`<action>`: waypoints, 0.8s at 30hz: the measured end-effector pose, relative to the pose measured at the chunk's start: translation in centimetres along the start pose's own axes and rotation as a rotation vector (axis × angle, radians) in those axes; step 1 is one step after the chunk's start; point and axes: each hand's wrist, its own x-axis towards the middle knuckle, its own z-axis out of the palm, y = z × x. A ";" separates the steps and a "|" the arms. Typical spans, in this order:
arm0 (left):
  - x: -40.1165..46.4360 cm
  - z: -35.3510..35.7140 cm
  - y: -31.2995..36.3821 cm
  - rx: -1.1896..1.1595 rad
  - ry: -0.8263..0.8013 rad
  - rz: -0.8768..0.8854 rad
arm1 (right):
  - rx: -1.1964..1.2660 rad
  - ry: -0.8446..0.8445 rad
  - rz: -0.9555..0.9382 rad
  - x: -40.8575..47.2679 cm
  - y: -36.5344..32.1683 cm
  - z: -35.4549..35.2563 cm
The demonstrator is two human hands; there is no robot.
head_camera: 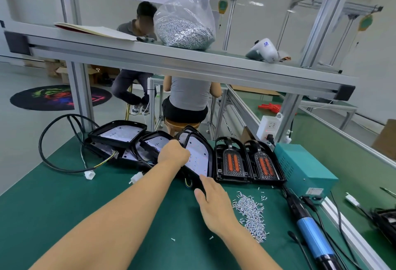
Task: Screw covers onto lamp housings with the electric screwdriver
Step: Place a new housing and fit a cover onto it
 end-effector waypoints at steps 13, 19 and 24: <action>-3.0 0.5 -3.0 -0.548 0.169 0.106 | 0.740 0.186 0.169 -0.3 0.0 -0.5; -9.0 0.8 -4.4 -0.795 0.163 0.228 | 1.405 0.025 0.217 -1.1 -0.3 -1.1; -13.1 1.3 -5.8 -0.933 0.130 0.170 | 1.568 -0.120 0.261 -2.8 -0.1 -0.9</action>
